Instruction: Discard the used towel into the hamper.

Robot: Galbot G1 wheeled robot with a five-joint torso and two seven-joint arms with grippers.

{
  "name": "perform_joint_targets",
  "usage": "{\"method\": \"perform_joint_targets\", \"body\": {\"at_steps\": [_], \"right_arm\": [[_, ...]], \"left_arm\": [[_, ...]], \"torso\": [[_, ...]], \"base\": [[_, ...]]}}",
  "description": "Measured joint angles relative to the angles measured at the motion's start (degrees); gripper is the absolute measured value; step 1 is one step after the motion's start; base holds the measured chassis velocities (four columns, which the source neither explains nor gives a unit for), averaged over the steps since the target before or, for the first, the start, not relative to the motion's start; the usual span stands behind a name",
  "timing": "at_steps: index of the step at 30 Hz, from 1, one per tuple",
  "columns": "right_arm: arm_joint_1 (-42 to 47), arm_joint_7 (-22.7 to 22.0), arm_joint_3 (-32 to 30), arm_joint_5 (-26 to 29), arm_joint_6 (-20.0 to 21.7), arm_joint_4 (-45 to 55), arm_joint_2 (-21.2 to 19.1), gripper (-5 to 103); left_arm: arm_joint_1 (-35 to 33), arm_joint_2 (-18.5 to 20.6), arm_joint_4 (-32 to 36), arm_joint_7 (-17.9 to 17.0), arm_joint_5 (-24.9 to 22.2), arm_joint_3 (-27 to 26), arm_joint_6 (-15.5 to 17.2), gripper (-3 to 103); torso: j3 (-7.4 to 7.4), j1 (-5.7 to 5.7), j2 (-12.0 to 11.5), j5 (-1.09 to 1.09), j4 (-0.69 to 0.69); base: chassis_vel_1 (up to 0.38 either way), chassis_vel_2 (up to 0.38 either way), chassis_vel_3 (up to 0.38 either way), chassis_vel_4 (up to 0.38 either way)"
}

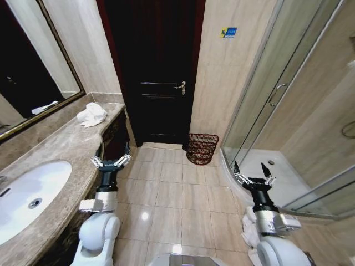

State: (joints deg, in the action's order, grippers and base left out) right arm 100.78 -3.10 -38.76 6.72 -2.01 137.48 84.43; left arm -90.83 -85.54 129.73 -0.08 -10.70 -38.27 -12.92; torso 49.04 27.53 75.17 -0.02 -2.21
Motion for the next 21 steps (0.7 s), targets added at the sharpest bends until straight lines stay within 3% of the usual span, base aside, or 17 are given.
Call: {"method": "perform_joint_targets", "body": {"at_steps": [1, 2, 3, 4, 5, 9, 13, 17, 18, 20, 21], "right_arm": [[0.05, -0.08, -0.16, -0.27, -0.69, -0.1, 0.06, 100], [0.05, -0.08, -0.16, -0.27, -0.69, -0.1, 0.06, 100], [0.04, -0.07, -0.32, -0.32, -1.35, -0.35, 0.04, 100], [0.01, -0.03, -0.47, -0.32, -1.91, -0.66, 0.03, 100], [0.01, -0.03, -0.47, -0.32, -1.91, -0.66, 0.03, 100], [0.16, 0.57, -0.71, 0.12, -2.42, -1.04, 0.18, 100], [-0.15, 0.76, -0.7, 0.21, -2.34, -1.29, 0.17, 100], [-0.76, 0.76, -0.32, 0.43, -1.27, -1.29, 0.24, 100], [-0.93, 0.78, -0.17, 0.53, -0.82, -1.3, 0.24, 100], [-0.98, 0.8, -0.09, 0.59, -0.64, -1.32, 0.21, 100], [-1.08, 0.8, 0.04, 0.71, -0.36, -1.36, 0.11, 100]], "left_arm": [[-0.8, 0.5, 1.09, -0.41, -0.75, -0.12, 2.11, 100], [-0.8, 0.5, 1.09, -0.41, -0.75, -0.12, 2.11, 100], [-1.2, 0.89, 2.1, -1.69, -0.49, -0.38, 5.29, 100], [-1.83, 1.33, 2.92, -3.82, 0.28, -0.7, 11.32, 100], [-1.83, 1.33, 2.92, -3.82, 0.28, -0.7, 11.32, 100], [-6.23, 2.33, 6.88, -5.91, -3.85, -0.34, 25.27, 100], [-7.38, 1.54, 7.55, -3.35, -3.46, 0.29, 26.15, 100], [-7.65, 0.36, 5.89, 2.46, -0.4, 0.54, 21.32, 100], [-7.74, -0.07, 5.1, 6.43, 0.57, 0.48, 19.04, 100], [-7.76, -0.19, 4.82, 8.02, 0.85, 0.45, 18.16, 100], [-7.67, -0.64, 4.34, 10.49, 1.67, 0.42, 16.77, 100]], "torso": [[0.0, 0.0, 0.0, 0.0, 0.0], [0.0, 0.0, 0.0, 0.0, 0.0], [0.0, 0.0, 0.0, 0.03, 0.0], [0.0, -0.01, 0.0, 0.02, 0.0], [0.0, -0.01, 0.0, 0.02, 0.0], [0.0, -0.01, 0.0, 0.02, -0.01], [0.0, -0.01, 0.0, 0.02, -0.01], [0.0, -0.01, 0.0, 0.02, 0.0], [0.0, -0.01, 0.0, 0.02, 0.0], [0.0, -0.01, 0.0, 0.02, 0.0], [0.0, -0.01, 0.0, 0.02, 0.0]], "base": [[0.0, 0.0, 0.0, 0.0], [0.0, 0.0, 0.0, 0.0], [0.0, 0.0, 0.0, 0.0], [0.0, 0.0, 0.0, 0.0], [0.0, 0.0, 0.0, 0.0], [0.0, 0.0, 0.0, 0.0], [0.0, 0.0, 0.0, 0.0], [0.0, 0.0, 0.0, 0.0], [0.0, 0.0, 0.0, 0.0], [0.0, 0.0, 0.0, 0.0], [0.0, 0.0, 0.0, 0.0]]}}
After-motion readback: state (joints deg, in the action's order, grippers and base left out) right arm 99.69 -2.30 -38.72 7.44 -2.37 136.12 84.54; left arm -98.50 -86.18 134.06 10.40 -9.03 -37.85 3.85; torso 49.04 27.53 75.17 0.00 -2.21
